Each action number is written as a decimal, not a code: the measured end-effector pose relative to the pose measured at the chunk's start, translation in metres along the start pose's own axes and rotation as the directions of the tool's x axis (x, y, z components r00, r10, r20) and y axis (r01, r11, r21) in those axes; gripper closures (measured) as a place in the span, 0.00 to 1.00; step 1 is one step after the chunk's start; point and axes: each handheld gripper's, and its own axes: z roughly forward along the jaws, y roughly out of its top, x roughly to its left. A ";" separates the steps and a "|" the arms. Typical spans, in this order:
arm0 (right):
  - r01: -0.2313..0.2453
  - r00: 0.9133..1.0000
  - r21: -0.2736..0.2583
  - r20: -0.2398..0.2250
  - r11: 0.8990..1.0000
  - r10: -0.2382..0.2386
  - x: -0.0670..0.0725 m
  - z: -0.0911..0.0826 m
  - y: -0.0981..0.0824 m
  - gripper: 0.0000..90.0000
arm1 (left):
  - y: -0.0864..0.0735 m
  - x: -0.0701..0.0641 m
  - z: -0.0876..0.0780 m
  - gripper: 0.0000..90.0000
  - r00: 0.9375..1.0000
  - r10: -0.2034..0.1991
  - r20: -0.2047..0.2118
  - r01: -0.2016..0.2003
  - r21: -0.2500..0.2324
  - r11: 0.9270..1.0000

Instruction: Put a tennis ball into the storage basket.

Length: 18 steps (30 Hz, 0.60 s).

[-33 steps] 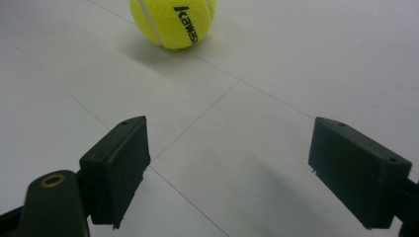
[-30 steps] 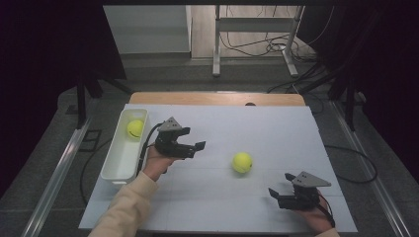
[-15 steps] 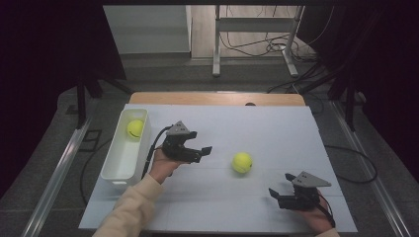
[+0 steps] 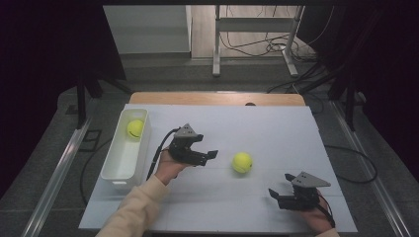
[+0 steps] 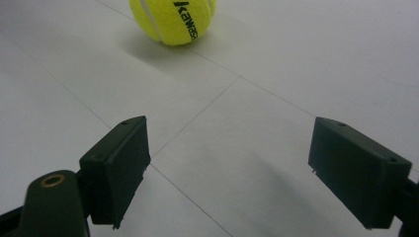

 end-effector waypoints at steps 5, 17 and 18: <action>0.003 1.000 0.005 -0.001 1.000 -0.003 0.000 0.000 0.000 0.18 | 0.001 -0.004 0.006 0.17 1.000 0.008 0.011 -0.008 0.011 1.000; 0.004 1.000 0.002 -0.002 1.000 -0.004 0.000 0.000 0.000 0.18 | 0.002 -0.011 0.018 0.17 0.999 0.020 0.036 -0.021 0.031 0.999; 0.003 1.000 0.001 -0.002 1.000 -0.003 0.000 0.000 0.000 0.18 | 0.002 -0.011 0.018 0.17 0.999 0.020 0.036 -0.021 0.031 0.999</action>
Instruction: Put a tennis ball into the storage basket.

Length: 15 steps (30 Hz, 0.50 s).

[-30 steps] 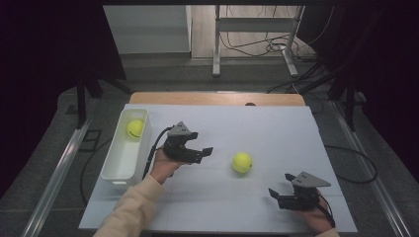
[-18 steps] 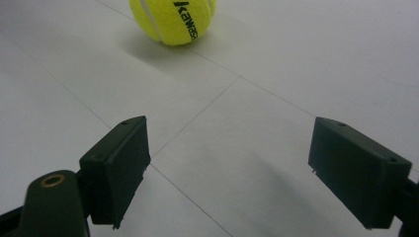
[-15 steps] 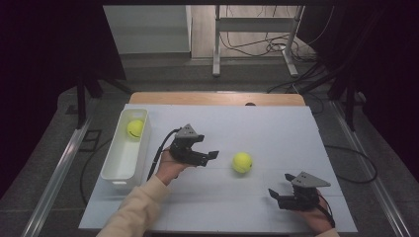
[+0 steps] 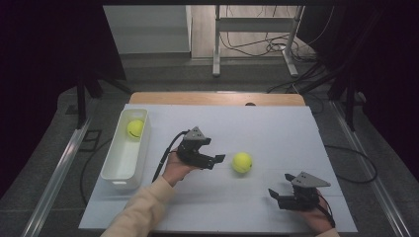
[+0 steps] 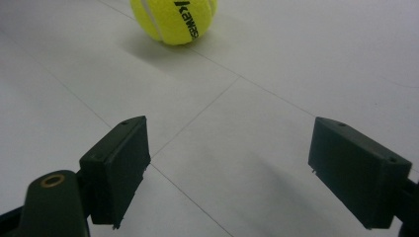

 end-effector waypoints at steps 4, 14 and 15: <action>0.001 1.000 0.000 0.000 1.000 -0.001 0.000 0.000 0.000 0.18 | 0.001 -0.003 0.003 0.17 1.000 0.003 0.008 -0.003 0.003 1.000; 0.001 1.000 0.001 0.001 1.000 -0.001 0.000 0.000 0.000 0.18 | 0.003 -0.008 0.011 0.17 1.000 0.013 0.023 -0.013 0.017 1.000; 0.001 1.000 0.001 0.001 1.000 -0.001 0.000 0.000 0.000 0.18 | 0.003 -0.008 0.012 0.17 1.000 0.013 0.024 -0.014 0.019 1.000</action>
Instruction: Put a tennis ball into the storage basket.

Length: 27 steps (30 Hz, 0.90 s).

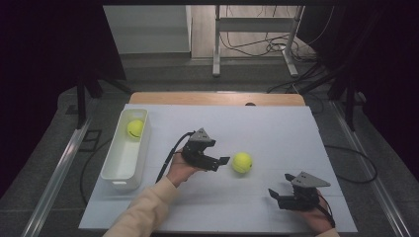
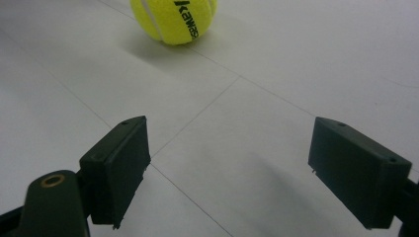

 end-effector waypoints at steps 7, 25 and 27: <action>0.001 1.000 0.000 0.000 1.000 -0.001 0.000 0.000 0.000 0.18 | 0.001 -0.002 0.004 0.16 1.000 0.003 0.005 -0.003 0.004 1.000; -0.001 1.000 -0.002 -0.002 1.000 0.001 0.000 0.000 0.000 0.18 | 0.004 -0.006 0.020 0.15 1.000 0.002 0.023 -0.004 0.047 0.999; -0.001 1.000 -0.002 -0.002 1.000 0.001 0.000 0.000 0.000 0.18 | 0.004 -0.007 0.023 0.15 1.000 0.003 0.025 -0.004 0.052 0.999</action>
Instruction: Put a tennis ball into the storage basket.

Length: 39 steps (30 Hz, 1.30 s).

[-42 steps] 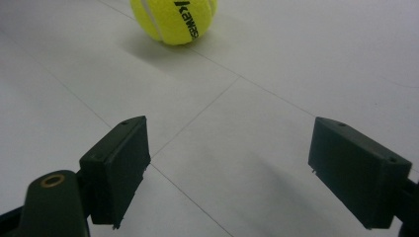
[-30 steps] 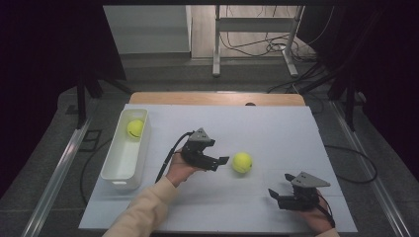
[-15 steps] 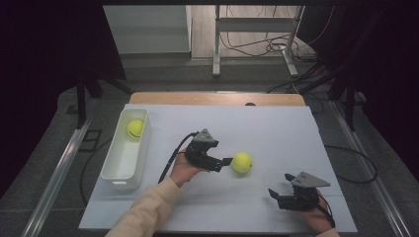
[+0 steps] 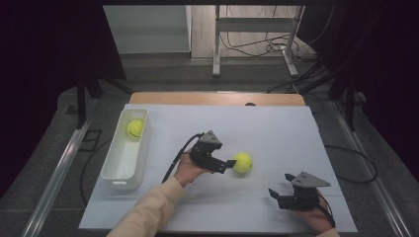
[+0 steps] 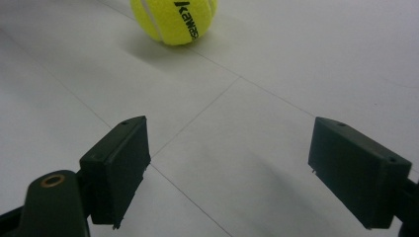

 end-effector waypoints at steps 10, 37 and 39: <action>0.000 1.000 -0.001 0.001 1.000 0.000 0.000 0.000 0.000 0.18 | 0.001 0.000 0.010 0.14 1.000 -0.004 0.007 0.004 0.021 1.000; 0.001 1.000 -0.001 0.002 1.000 -0.001 0.000 0.000 0.000 0.18 | 0.004 -0.004 0.038 0.12 1.000 -0.013 0.022 0.012 0.058 0.998; 0.003 1.000 0.001 0.001 1.000 -0.003 0.000 0.000 0.000 0.18 | 0.004 -0.005 0.040 0.12 1.000 -0.010 0.023 0.009 0.064 0.998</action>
